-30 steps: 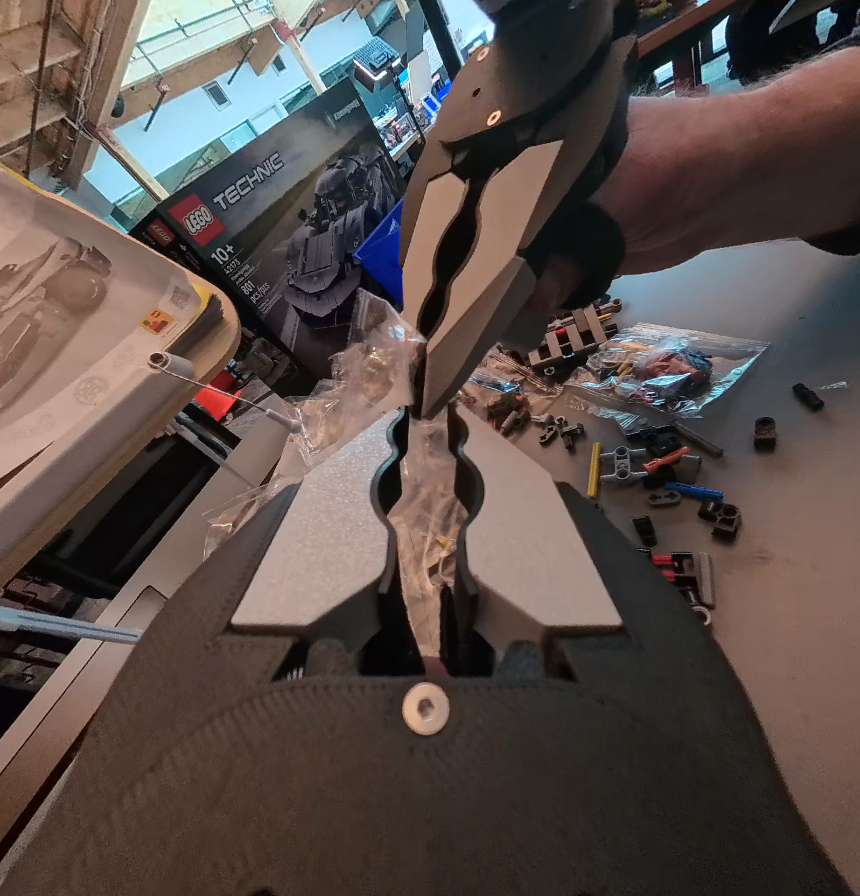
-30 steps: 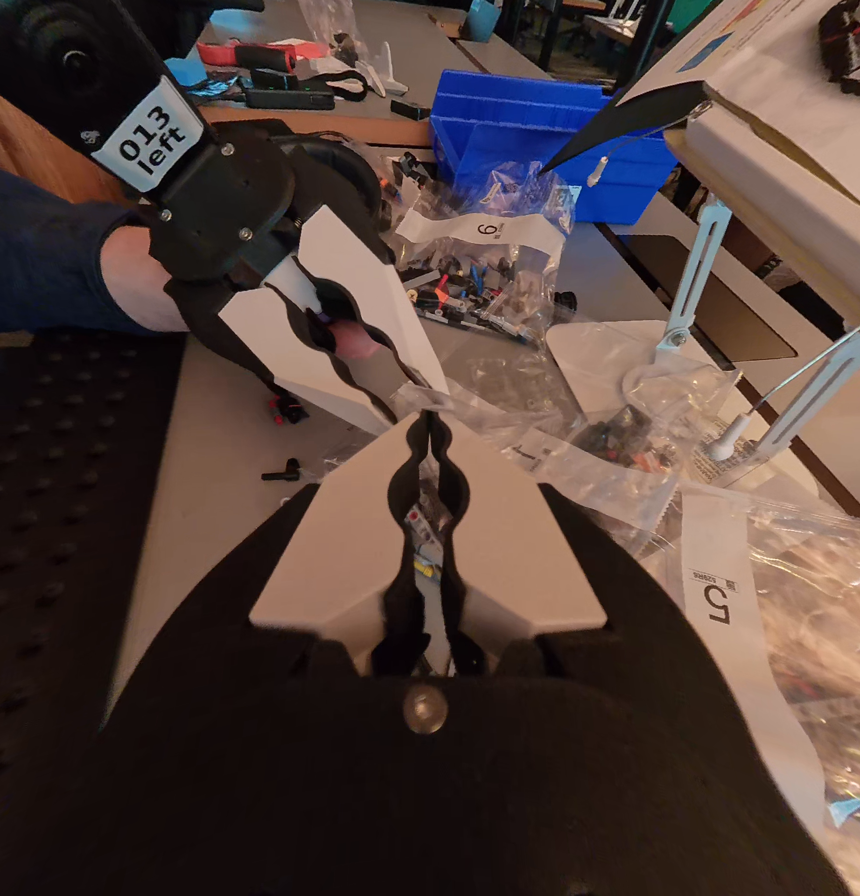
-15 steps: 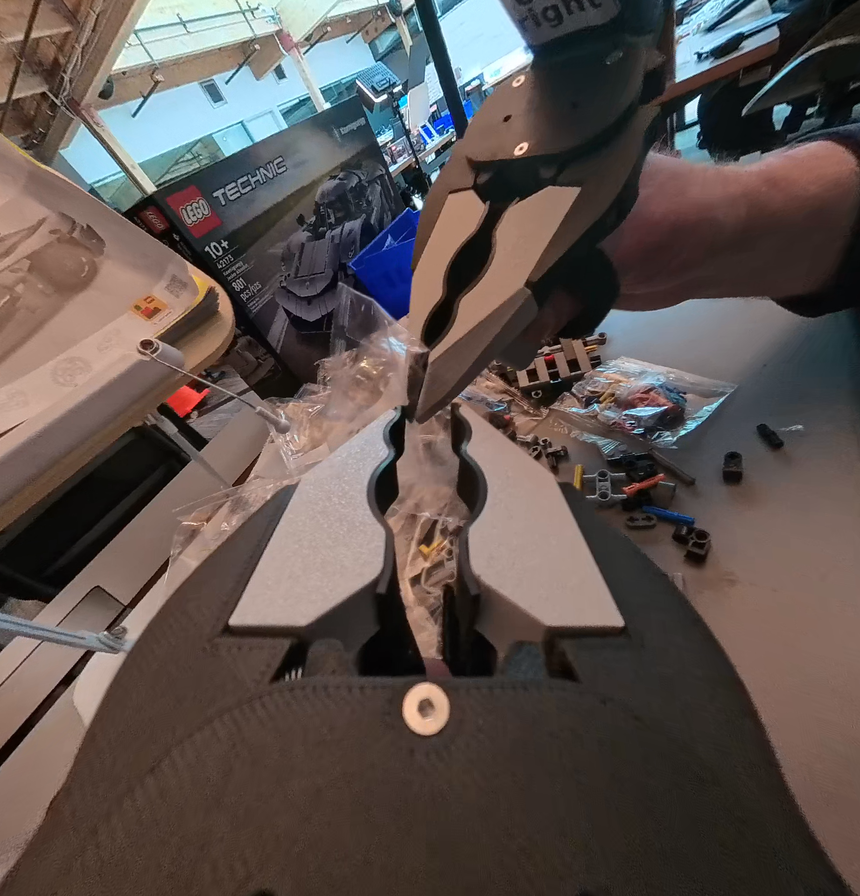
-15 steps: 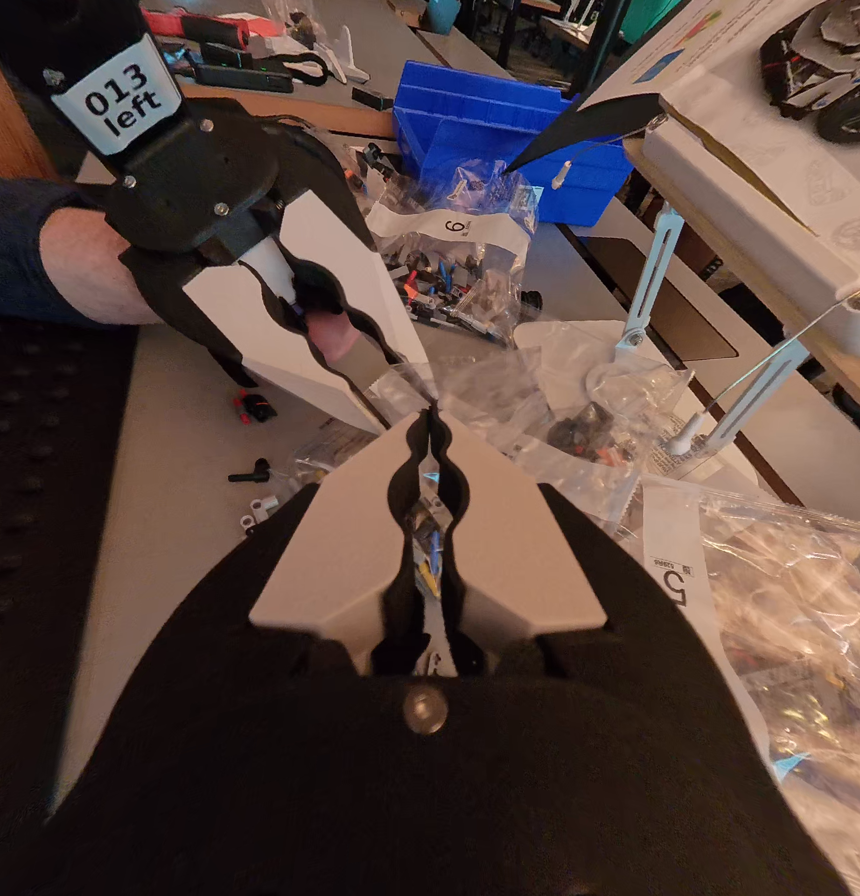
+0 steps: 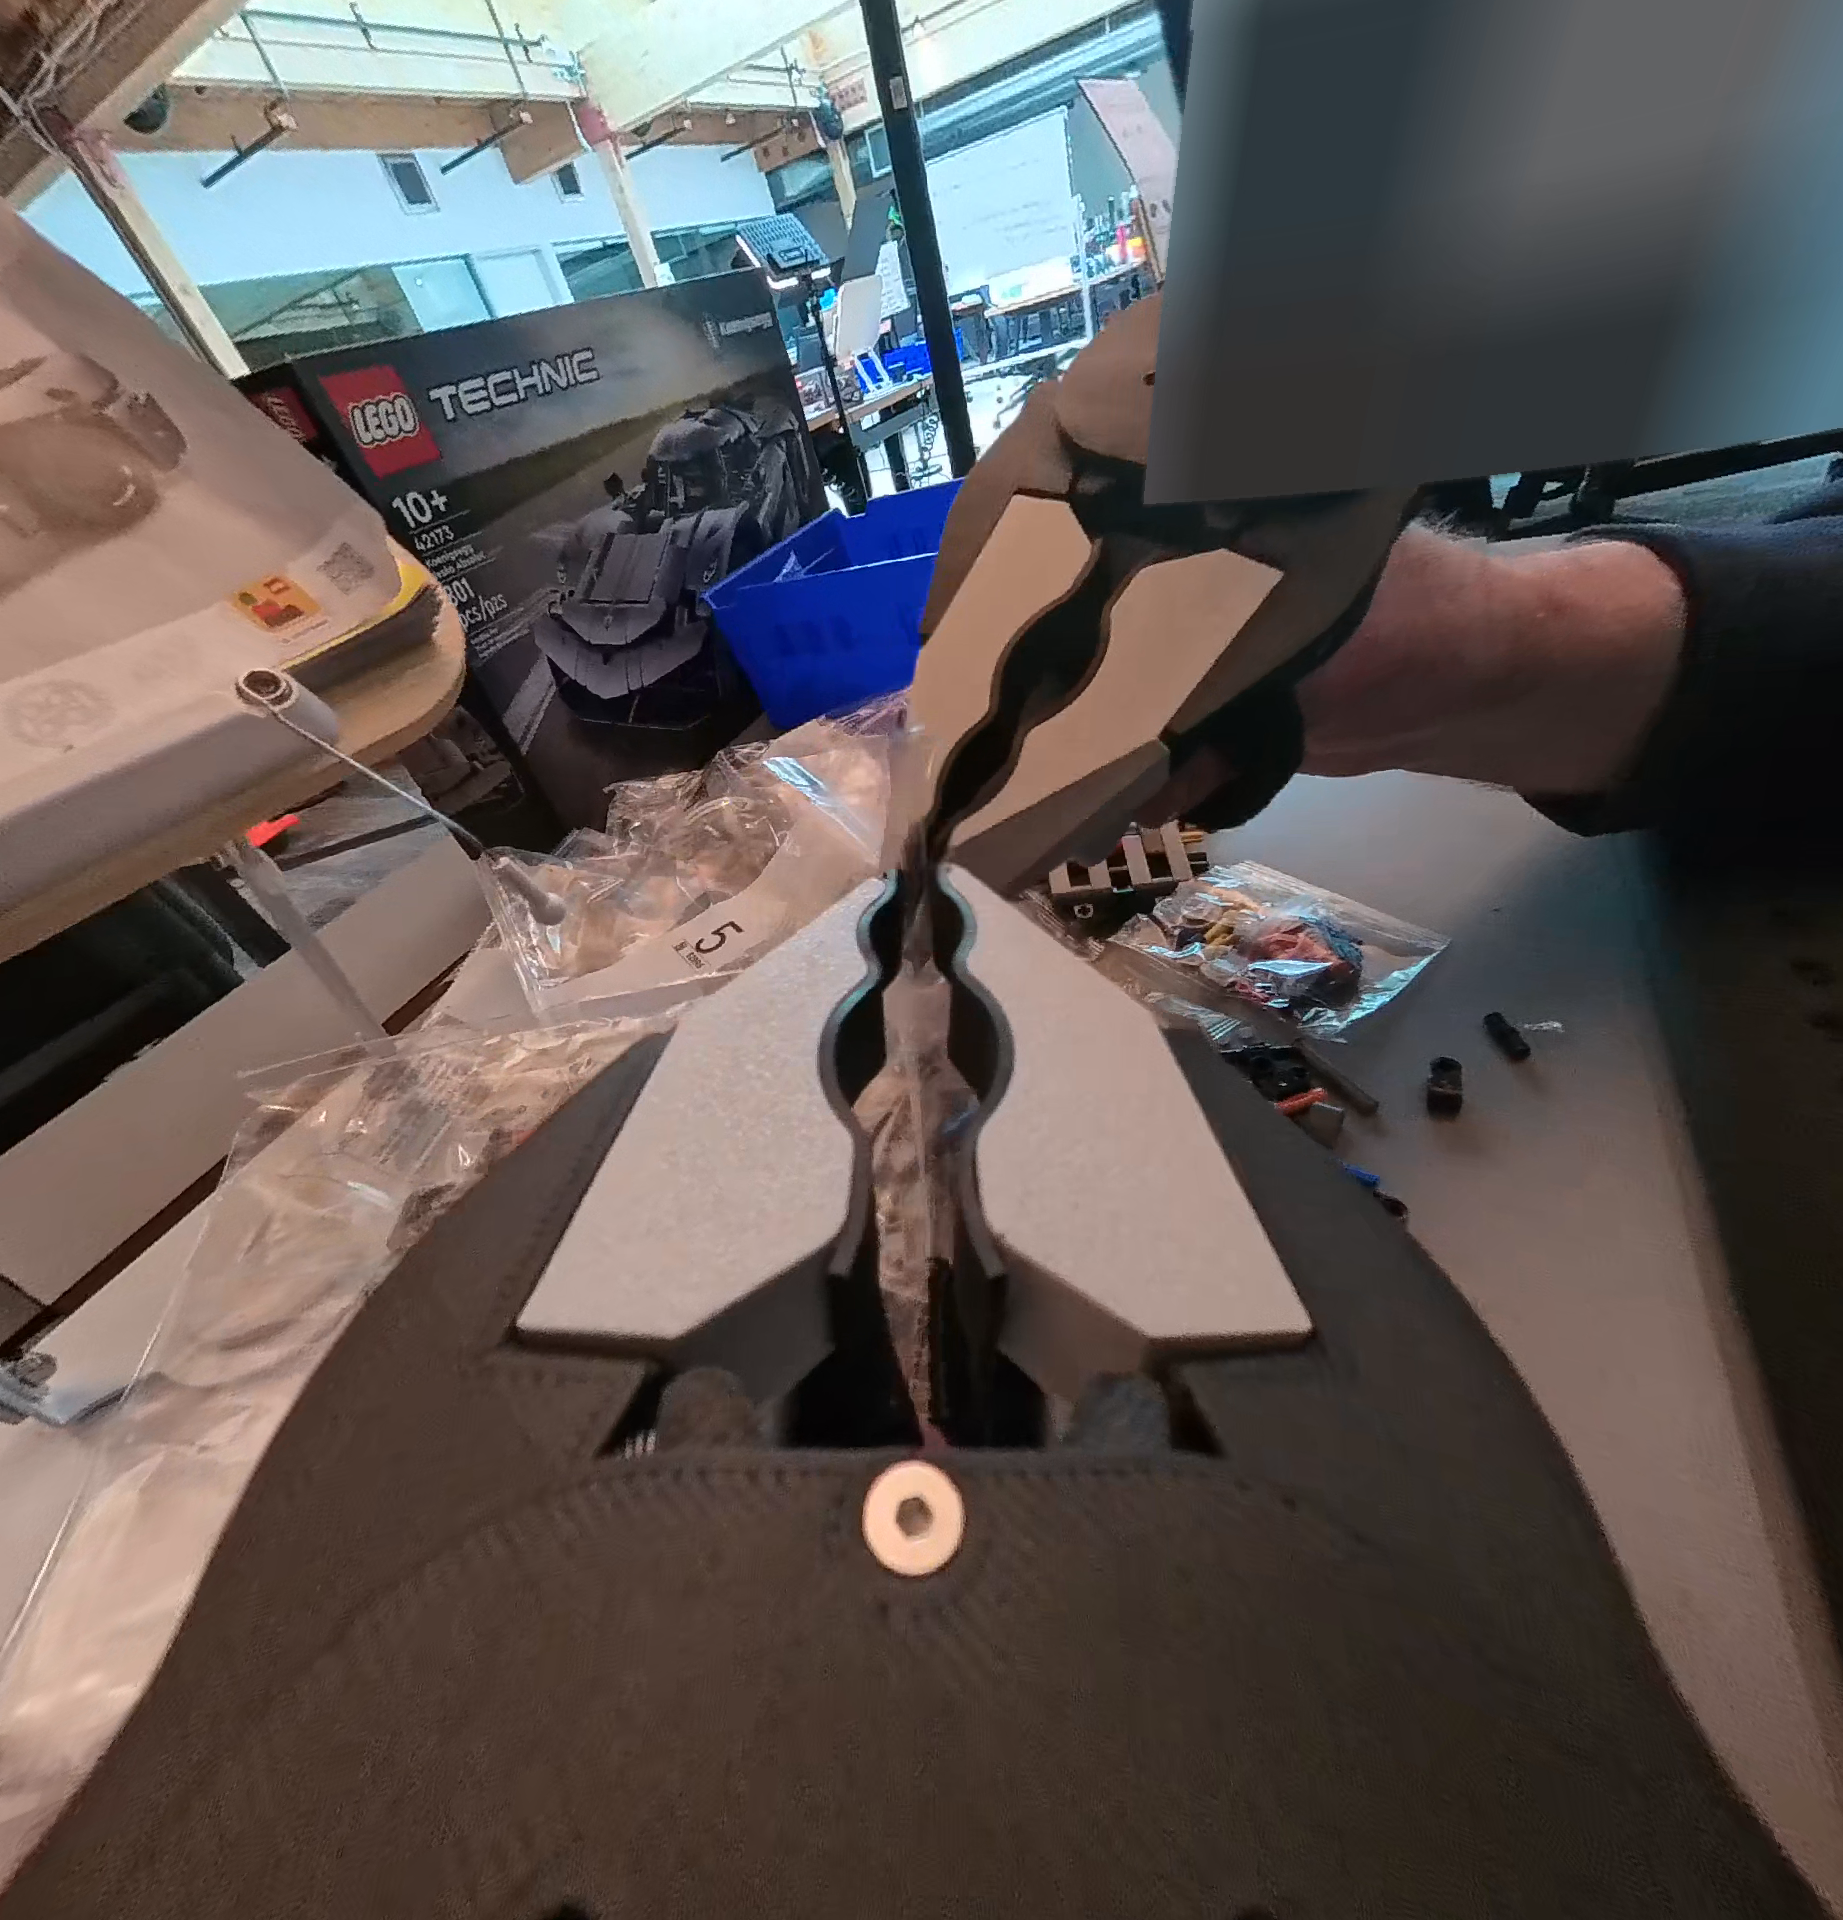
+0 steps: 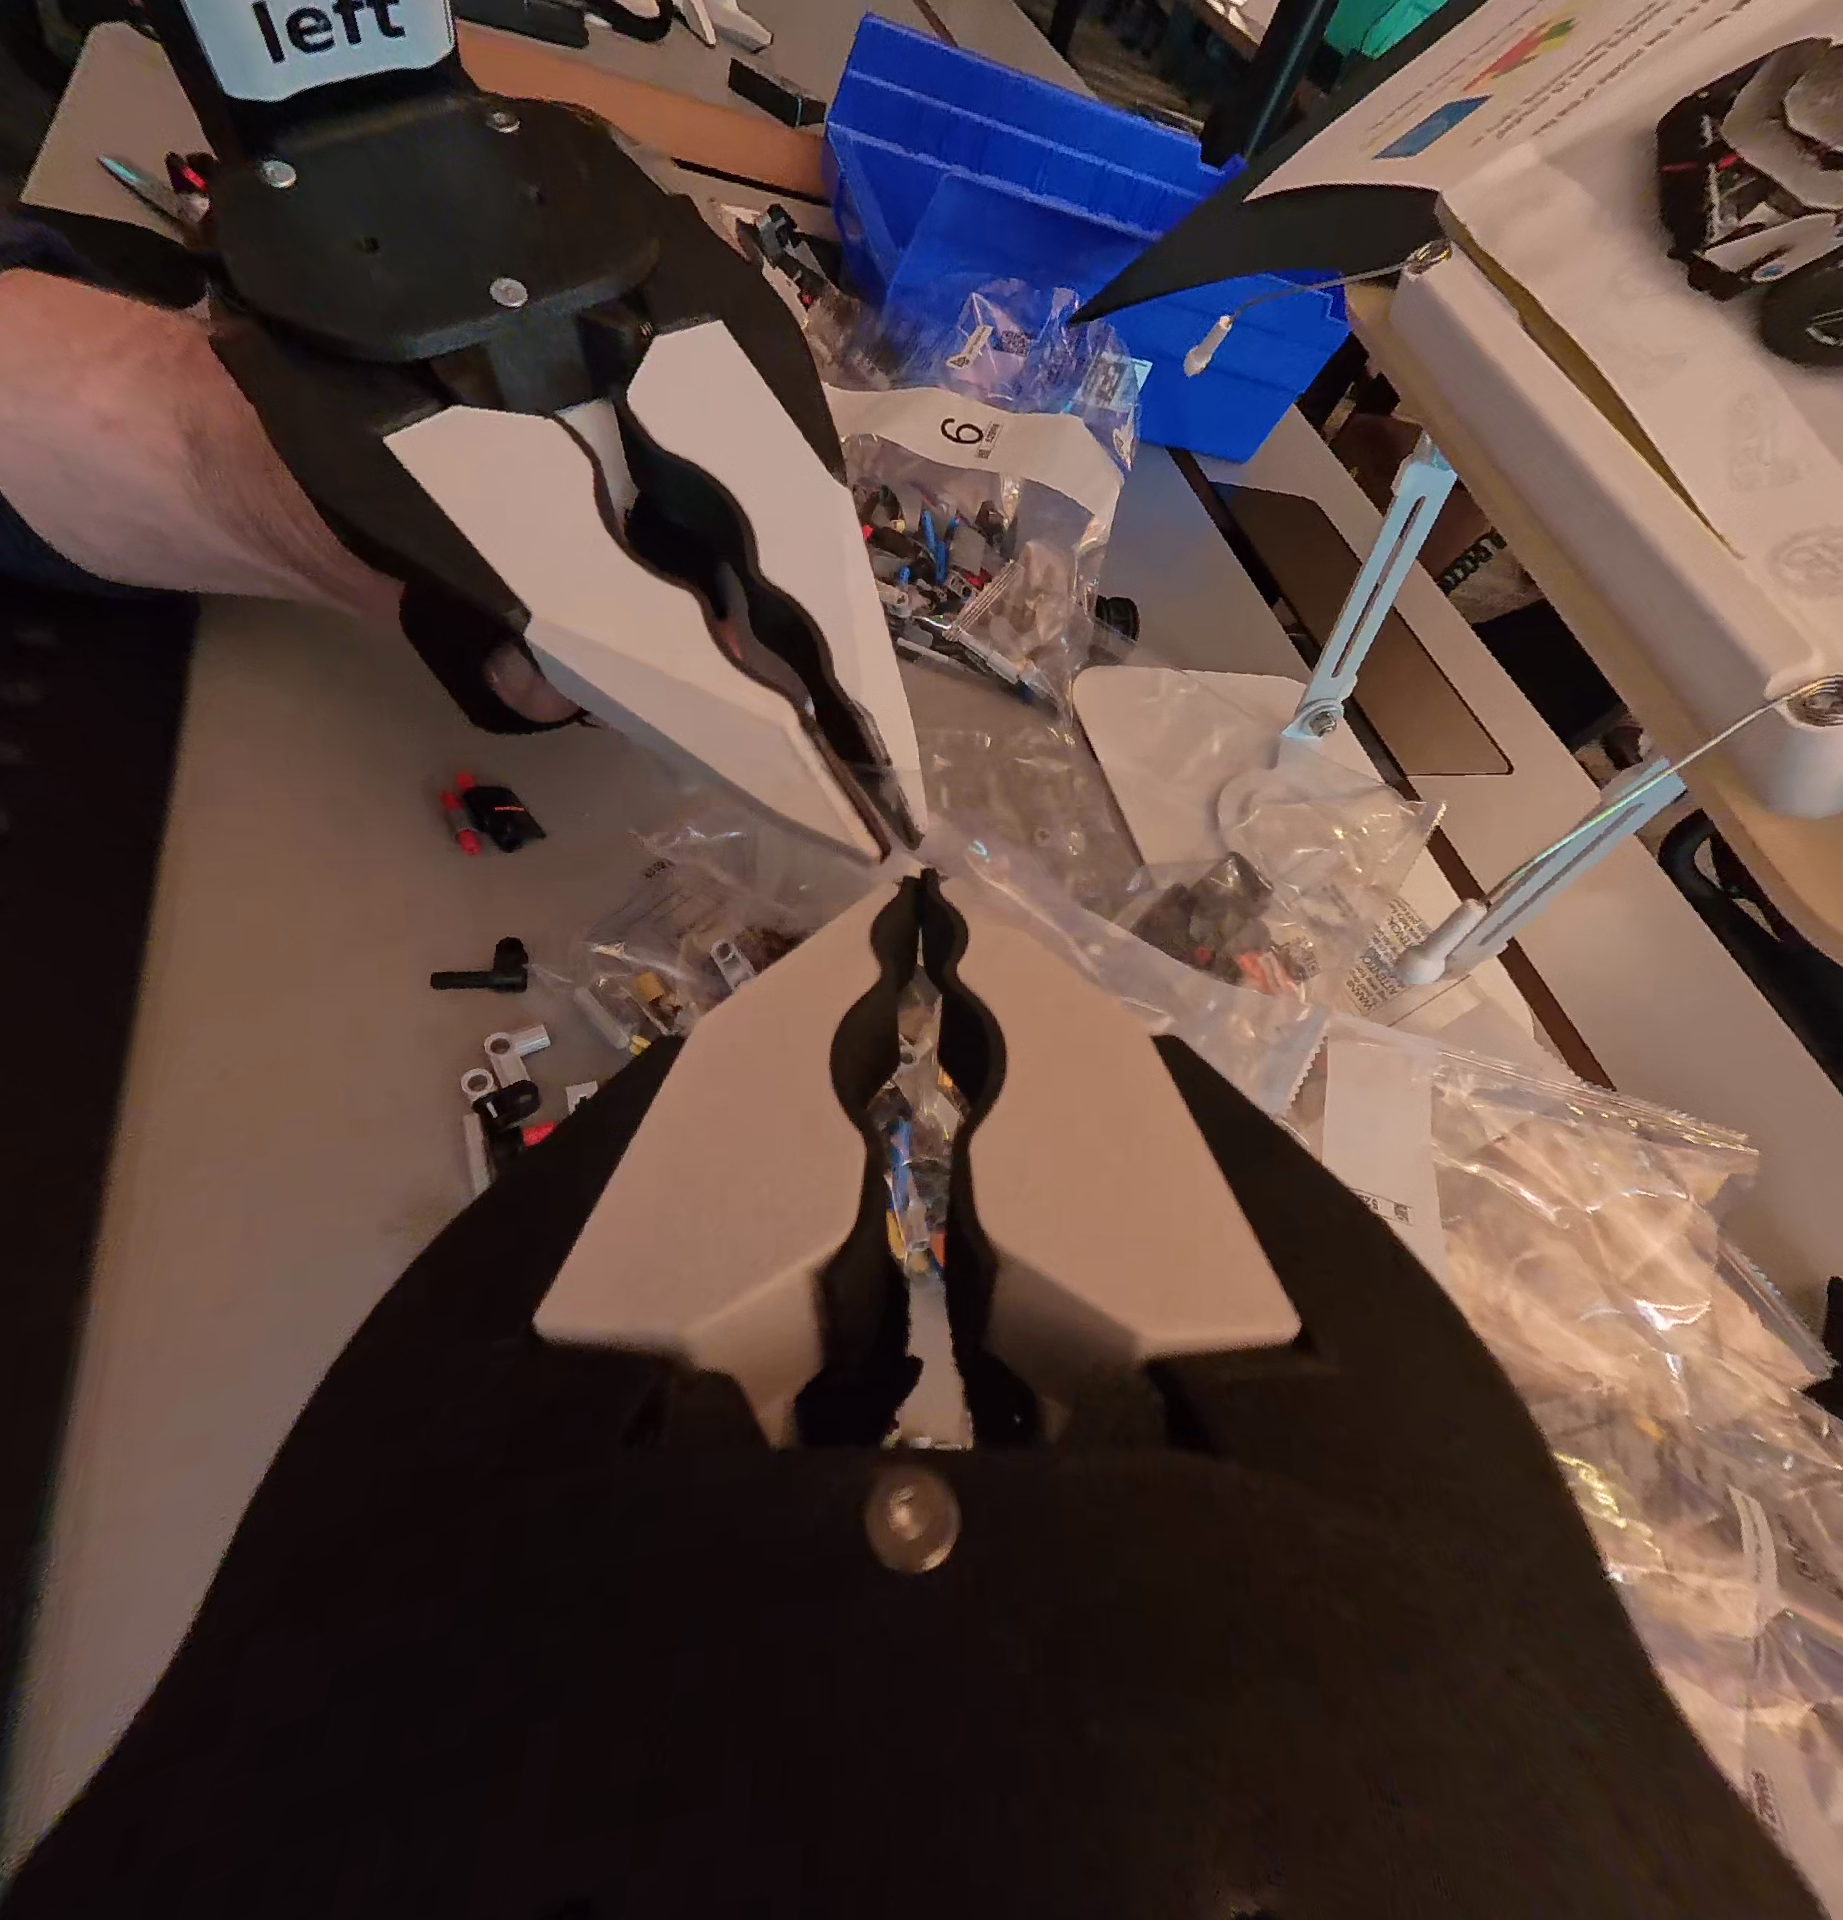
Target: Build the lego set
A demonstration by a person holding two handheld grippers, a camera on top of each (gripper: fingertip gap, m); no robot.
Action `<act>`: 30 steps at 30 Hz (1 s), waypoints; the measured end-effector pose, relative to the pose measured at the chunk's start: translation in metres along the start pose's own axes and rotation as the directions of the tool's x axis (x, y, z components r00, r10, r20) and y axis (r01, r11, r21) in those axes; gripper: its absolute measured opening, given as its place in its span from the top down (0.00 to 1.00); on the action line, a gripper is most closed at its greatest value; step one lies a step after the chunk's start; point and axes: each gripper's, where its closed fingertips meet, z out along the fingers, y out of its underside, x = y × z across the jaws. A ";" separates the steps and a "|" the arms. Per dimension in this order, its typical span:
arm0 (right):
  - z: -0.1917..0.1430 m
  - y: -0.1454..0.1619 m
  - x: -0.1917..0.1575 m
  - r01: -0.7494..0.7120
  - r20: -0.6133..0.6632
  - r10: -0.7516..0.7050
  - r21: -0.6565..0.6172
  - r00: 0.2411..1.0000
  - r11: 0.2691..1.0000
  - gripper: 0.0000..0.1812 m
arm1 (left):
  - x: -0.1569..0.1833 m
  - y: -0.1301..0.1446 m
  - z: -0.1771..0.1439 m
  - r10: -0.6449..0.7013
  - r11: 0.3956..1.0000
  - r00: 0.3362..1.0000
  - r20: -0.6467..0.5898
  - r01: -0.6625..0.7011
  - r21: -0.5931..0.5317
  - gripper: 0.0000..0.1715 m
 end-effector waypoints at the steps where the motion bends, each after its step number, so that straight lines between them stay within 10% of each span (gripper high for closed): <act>1: 0.000 0.000 0.000 -0.001 0.001 0.001 0.001 1.000 1.000 1.00 | -0.001 0.000 0.000 -0.005 1.000 1.000 0.004 0.005 0.000 1.00; 30: -0.010 -0.013 0.017 -0.301 0.065 0.295 0.139 0.953 0.943 0.91 | -0.008 0.002 0.002 0.038 0.999 0.997 0.074 -0.036 -0.020 1.00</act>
